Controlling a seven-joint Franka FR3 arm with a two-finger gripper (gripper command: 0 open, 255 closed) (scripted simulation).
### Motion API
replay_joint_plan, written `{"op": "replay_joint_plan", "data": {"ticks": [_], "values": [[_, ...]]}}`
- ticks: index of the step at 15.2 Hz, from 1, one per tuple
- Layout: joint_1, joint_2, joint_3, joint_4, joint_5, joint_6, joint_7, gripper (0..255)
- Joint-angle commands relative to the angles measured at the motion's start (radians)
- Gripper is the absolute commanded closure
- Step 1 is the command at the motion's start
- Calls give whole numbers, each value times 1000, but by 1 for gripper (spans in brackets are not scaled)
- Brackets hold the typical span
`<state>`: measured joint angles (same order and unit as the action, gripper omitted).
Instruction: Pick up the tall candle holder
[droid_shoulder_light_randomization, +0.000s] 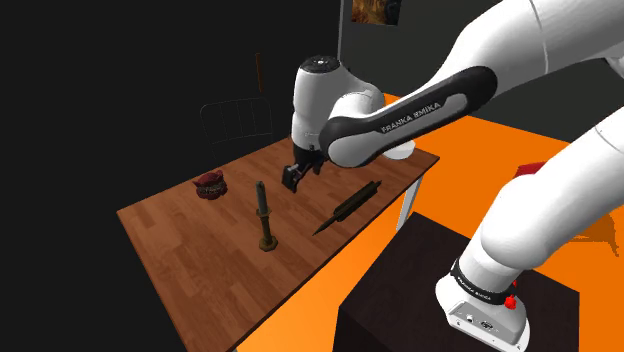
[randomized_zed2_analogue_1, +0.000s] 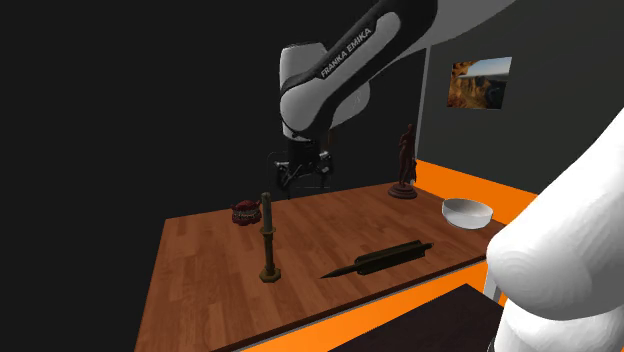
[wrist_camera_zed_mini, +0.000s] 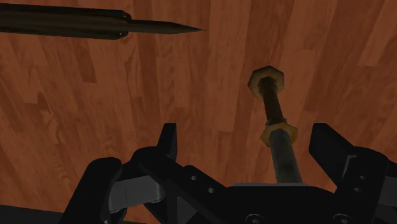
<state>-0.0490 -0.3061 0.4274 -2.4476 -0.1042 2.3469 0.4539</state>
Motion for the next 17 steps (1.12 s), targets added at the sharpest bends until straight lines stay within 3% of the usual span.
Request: {"op": "replay_joint_plan", "data": {"ticks": [1, 6, 11, 13, 17], "values": [[-31, 87, 50, 24, -87, 57, 87, 0], [-78, 323, 128, 137, -393, 107, 351, 0], [-10, 566, 93, 297, -689, 70, 583, 0], [28, 643, 67, 359, -764, 50, 638, 0], [44, 685, 44, 362, -812, 73, 682, 0]]}}
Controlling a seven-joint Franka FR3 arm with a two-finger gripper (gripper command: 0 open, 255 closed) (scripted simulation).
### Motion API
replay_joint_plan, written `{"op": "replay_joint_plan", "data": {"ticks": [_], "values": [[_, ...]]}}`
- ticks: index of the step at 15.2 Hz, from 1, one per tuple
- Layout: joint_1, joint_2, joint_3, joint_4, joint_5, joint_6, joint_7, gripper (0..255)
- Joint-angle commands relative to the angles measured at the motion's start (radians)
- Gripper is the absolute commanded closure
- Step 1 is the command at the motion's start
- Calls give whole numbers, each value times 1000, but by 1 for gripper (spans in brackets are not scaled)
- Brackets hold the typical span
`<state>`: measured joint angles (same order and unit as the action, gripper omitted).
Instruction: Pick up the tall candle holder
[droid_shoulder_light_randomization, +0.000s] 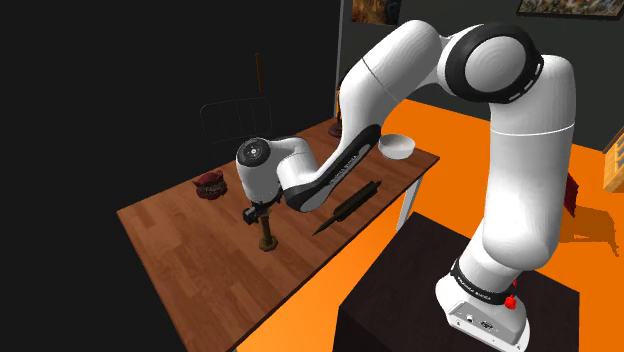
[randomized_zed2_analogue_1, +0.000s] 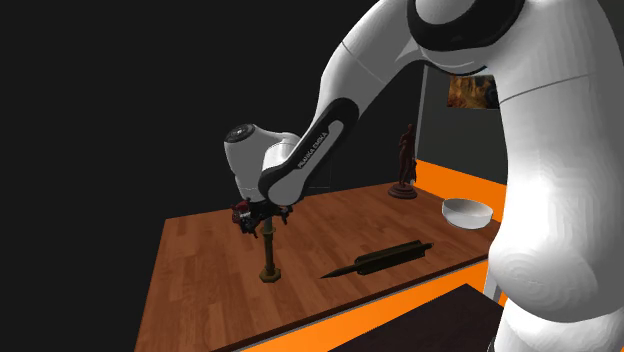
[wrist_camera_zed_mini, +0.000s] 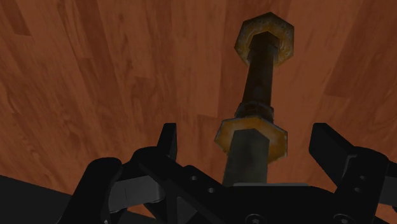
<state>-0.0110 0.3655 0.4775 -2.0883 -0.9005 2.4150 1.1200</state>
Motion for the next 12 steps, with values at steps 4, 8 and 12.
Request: {"op": "replay_joint_plan", "data": {"ticks": [4, 8, 12], "values": [[21, 51, -25, 7, -60, 23, 55, 0], [20, 51, -26, 5, -61, 25, 57, 255], [20, 50, -26, 5, -61, 24, 57, 255]]}}
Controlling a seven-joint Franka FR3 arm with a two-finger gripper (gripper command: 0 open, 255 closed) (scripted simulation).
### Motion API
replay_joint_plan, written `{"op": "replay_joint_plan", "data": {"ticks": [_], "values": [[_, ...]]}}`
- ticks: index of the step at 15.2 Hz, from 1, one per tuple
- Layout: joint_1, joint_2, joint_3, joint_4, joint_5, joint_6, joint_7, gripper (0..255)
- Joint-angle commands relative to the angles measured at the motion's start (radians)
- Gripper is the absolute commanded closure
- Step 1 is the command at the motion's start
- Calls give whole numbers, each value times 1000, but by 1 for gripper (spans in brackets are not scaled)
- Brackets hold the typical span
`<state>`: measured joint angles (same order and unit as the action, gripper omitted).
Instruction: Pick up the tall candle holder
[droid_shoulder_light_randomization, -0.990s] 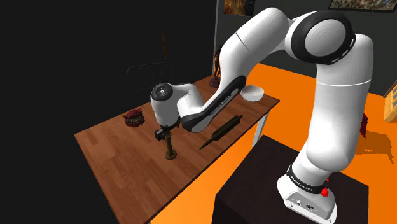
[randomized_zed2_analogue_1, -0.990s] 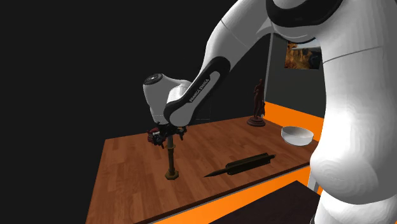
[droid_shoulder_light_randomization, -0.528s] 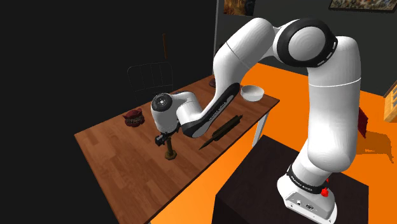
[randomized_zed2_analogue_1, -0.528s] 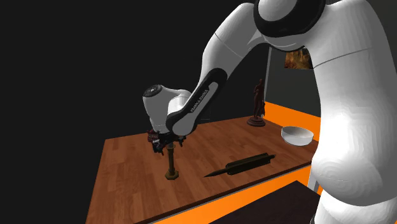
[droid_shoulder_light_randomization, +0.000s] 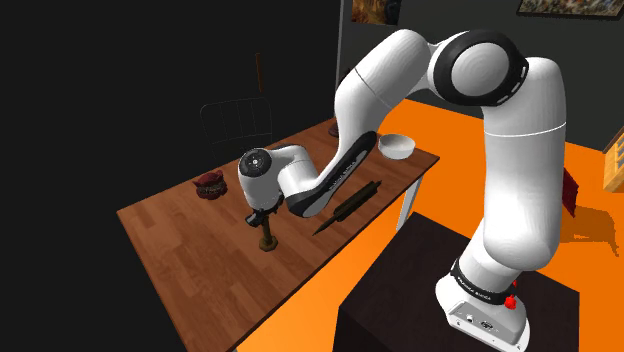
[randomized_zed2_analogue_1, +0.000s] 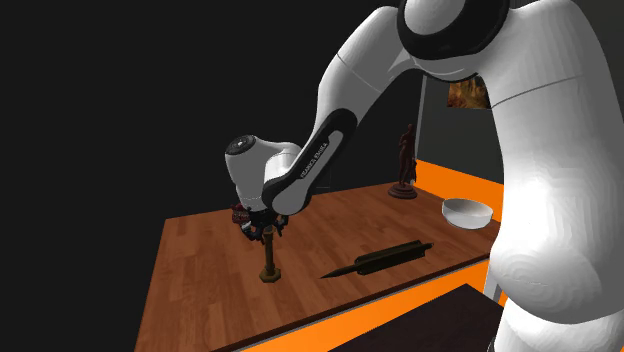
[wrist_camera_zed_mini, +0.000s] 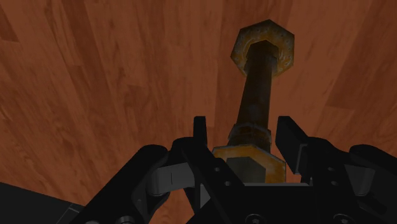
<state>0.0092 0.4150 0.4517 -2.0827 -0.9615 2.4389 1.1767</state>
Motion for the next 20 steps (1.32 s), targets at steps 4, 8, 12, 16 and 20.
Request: {"op": "replay_joint_plan", "data": {"ticks": [4, 8, 12, 16, 20], "values": [[-4, -9, 6, 0, 13, -6, -12, 255], [-19, -51, 27, -5, 62, -27, -57, 255], [-34, -93, 47, -6, 112, -50, -102, 255], [-47, -132, 65, -3, 160, -74, -146, 255], [-53, -153, 74, 0, 186, -88, -170, 255]]}}
